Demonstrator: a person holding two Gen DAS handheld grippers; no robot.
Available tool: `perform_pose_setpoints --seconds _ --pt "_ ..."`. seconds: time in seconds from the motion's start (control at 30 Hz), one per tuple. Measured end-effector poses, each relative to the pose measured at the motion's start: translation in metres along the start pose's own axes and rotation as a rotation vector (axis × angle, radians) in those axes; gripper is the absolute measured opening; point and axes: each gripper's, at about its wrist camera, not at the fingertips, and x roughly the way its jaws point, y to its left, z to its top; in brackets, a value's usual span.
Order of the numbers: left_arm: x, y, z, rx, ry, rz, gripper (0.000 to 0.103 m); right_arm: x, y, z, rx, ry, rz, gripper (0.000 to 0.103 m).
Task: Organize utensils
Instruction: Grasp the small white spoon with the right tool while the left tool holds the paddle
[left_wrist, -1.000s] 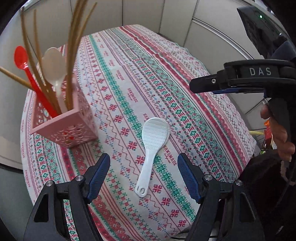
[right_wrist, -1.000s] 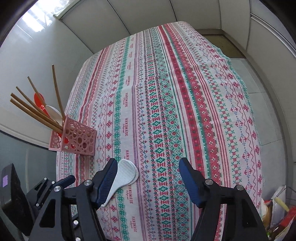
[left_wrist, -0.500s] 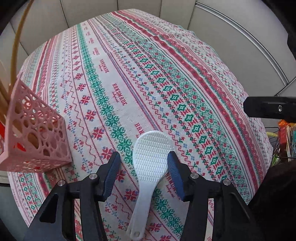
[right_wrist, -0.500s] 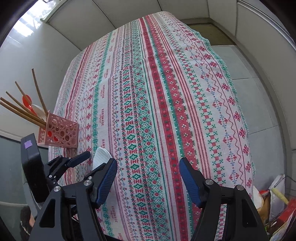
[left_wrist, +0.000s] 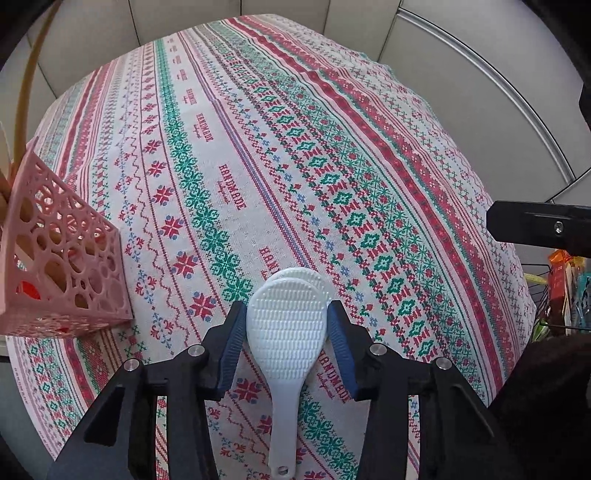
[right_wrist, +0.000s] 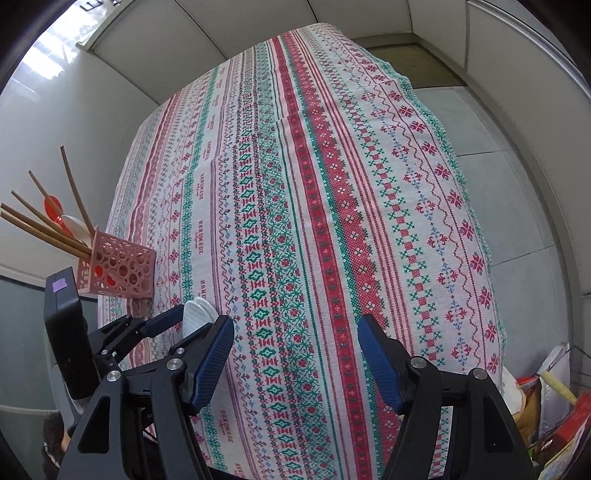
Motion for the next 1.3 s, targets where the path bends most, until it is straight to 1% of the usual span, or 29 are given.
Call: perform_pose_setpoints --seconds 0.37,0.53,0.7,0.77,0.83,0.97,1.13,1.17,1.2,1.27,1.3 --pt "-0.045 0.015 -0.016 -0.043 -0.083 -0.031 0.047 0.011 0.021 -0.001 -0.04 0.03 0.001 0.071" --pt "-0.071 0.026 -0.026 -0.066 -0.142 -0.043 0.047 0.024 0.033 0.0 -0.058 0.061 0.029 0.071" --pt "-0.096 0.041 -0.035 -0.099 -0.2 -0.055 0.047 0.044 0.048 0.003 -0.066 0.092 0.078 0.07" --pt "-0.103 0.047 -0.038 -0.111 -0.216 -0.061 0.047 0.051 0.054 0.005 -0.077 0.101 0.096 0.066" --pt "-0.107 0.051 -0.041 -0.121 -0.225 -0.065 0.047 0.057 0.061 0.007 -0.094 0.108 0.102 0.058" --pt "-0.111 0.057 -0.045 -0.128 -0.23 -0.067 0.047 0.071 0.072 0.012 -0.118 0.117 0.093 0.048" --pt "-0.116 0.064 -0.05 -0.131 -0.234 -0.071 0.047 0.095 0.083 0.019 -0.145 0.164 0.093 0.036" --pt "-0.115 0.064 -0.049 -0.132 -0.235 -0.072 0.047 0.1 0.086 0.019 -0.155 0.179 0.094 0.035" --pt "-0.114 0.064 -0.049 -0.133 -0.237 -0.073 0.047 0.101 0.089 0.019 -0.174 0.169 0.095 0.033" --pt "-0.115 0.065 -0.049 -0.136 -0.239 -0.074 0.047 0.107 0.096 0.019 -0.209 0.181 0.094 0.028" --pt "-0.116 0.067 -0.049 -0.138 -0.24 -0.074 0.047 0.109 0.099 0.018 -0.224 0.178 0.089 0.023"
